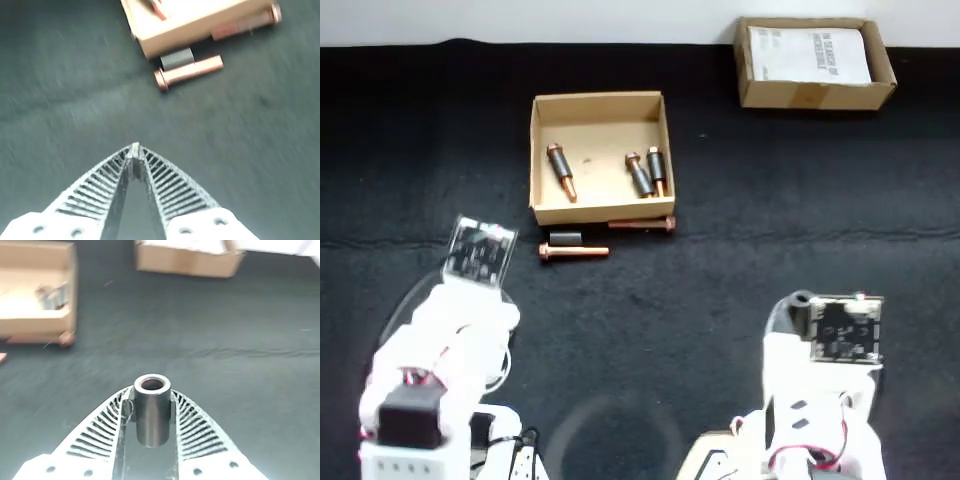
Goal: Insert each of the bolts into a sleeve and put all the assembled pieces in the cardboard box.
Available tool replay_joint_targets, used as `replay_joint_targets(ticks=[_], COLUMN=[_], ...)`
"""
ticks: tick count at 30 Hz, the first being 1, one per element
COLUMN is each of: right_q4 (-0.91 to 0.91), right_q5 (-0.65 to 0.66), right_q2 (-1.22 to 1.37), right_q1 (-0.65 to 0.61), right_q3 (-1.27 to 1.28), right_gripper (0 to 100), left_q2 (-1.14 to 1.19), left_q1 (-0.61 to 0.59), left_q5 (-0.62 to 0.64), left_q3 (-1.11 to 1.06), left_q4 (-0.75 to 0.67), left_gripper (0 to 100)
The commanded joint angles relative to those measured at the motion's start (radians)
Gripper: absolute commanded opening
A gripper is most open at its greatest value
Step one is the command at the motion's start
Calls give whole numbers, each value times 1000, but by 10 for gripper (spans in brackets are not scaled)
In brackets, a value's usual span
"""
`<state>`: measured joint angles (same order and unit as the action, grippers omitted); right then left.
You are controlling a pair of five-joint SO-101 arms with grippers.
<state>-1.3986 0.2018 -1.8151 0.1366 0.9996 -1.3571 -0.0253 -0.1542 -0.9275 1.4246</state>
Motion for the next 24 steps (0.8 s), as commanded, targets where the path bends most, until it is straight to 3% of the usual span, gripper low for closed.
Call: replay_joint_targets(ticks=[1,6,13,17,24], right_q4=[134,297,432,495,610], right_q5=[-3,-3,-3,-3,-3], right_q2=[2,2,2,2,2], right_q1=[113,268,414,495,636], right_q3=[53,148,263,341,512], right_gripper=[7,7,7,7,7], left_q2=[294,608,820,897,1084], left_q1=[64,171,309,374,386], left_q5=[-8,-44,-296,-503,-824], left_q3=[269,532,645,645,648], left_q4=[107,216,216,215,167], left_gripper=[23,24,23,23,21])
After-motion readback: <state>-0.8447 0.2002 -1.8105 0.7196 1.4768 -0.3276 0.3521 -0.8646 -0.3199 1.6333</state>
